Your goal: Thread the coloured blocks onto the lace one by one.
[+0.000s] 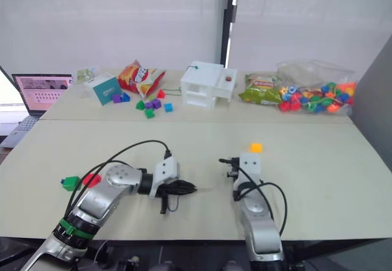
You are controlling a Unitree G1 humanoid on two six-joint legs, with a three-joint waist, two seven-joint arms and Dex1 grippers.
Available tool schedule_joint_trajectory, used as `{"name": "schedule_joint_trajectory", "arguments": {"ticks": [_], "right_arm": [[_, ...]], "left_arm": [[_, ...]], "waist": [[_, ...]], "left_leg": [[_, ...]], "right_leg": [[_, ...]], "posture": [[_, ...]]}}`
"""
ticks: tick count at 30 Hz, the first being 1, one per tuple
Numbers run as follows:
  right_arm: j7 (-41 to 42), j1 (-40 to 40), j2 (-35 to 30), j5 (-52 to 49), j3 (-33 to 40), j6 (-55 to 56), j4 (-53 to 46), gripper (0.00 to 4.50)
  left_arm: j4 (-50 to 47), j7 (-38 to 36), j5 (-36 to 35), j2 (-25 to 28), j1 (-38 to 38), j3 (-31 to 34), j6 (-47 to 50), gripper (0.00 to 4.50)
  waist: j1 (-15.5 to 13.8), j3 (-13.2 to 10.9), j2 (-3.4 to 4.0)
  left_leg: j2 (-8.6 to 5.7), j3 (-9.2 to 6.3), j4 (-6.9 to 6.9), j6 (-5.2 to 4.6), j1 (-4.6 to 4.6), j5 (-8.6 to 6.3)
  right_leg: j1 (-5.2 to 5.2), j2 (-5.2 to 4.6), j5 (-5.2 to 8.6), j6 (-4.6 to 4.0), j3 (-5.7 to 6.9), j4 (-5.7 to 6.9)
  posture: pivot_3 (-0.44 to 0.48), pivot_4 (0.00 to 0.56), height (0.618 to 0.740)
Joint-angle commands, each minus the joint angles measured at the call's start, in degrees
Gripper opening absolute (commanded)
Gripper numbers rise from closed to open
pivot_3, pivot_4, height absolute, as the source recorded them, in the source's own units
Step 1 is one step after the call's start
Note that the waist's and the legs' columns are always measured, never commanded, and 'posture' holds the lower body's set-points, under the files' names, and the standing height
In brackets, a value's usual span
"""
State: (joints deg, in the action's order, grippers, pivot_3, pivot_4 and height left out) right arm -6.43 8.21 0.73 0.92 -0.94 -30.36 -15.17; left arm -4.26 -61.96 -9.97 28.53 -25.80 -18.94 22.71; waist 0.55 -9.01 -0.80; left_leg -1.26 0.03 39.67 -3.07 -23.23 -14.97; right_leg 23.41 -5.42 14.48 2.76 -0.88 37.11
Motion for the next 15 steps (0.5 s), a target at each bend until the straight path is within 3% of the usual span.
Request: {"name": "schedule_joint_trajectory", "arguments": {"ticks": [1, 3, 10, 15], "right_arm": [[1.04, -1.01, -0.06, -0.81, 0.42, 0.84, -4.54, 1.16], [1.97, -2.88, -0.15, -1.05, -0.36, -0.62, -7.76, 1.16], [5.98, -20.31, -3.48, -2.69, -11.32, -13.25, -32.7, 1.16], [5.55, -25.32, -3.03, -3.43, -16.21, -17.18, -33.68, 1.16]], "left_arm": [[-1.04, 0.15, -0.44, -0.35, -0.6, 0.19, -0.47, 0.0], [-0.96, 0.17, -0.45, -0.37, -0.61, 0.25, -0.5, 0.0], [0.66, 0.14, -0.3, -0.48, -1.32, 0.7, -1.03, 0.0], [0.11, -0.43, -0.62, -0.16, -1.18, 0.47, -0.33, 0.0]], "waist": [[-0.02, 0.0, 0.0], [0.01, 0.0, 0.0], [0.1, 0.01, 0.01], [-0.63, 0.01, 0.01]], "left_leg": [[0.0, 0.0, 0.0, 0.0, 0.0, 0.0], [0.0, 0.0, -0.01, 0.0, 0.0, 0.0], [0.01, -0.01, -0.02, -0.01, -0.07, -0.01], [0.06, -0.07, 0.01, 0.01, 0.02, 0.01]], "right_leg": [[0.0, 0.0, 0.0, 0.0, 0.0, 0.0], [0.01, 0.0, 0.0, 0.0, 0.0, 0.0], [0.06, 0.0, 0.01, 0.0, -0.01, -0.01], [-0.04, 0.04, 0.03, -0.04, 0.07, -0.02]], "posture": [[0.0, 0.15, 0.74], [0.0, 0.15, 0.74], [0.0, 0.15, 0.74], [0.0, 0.15, 0.74]]}}
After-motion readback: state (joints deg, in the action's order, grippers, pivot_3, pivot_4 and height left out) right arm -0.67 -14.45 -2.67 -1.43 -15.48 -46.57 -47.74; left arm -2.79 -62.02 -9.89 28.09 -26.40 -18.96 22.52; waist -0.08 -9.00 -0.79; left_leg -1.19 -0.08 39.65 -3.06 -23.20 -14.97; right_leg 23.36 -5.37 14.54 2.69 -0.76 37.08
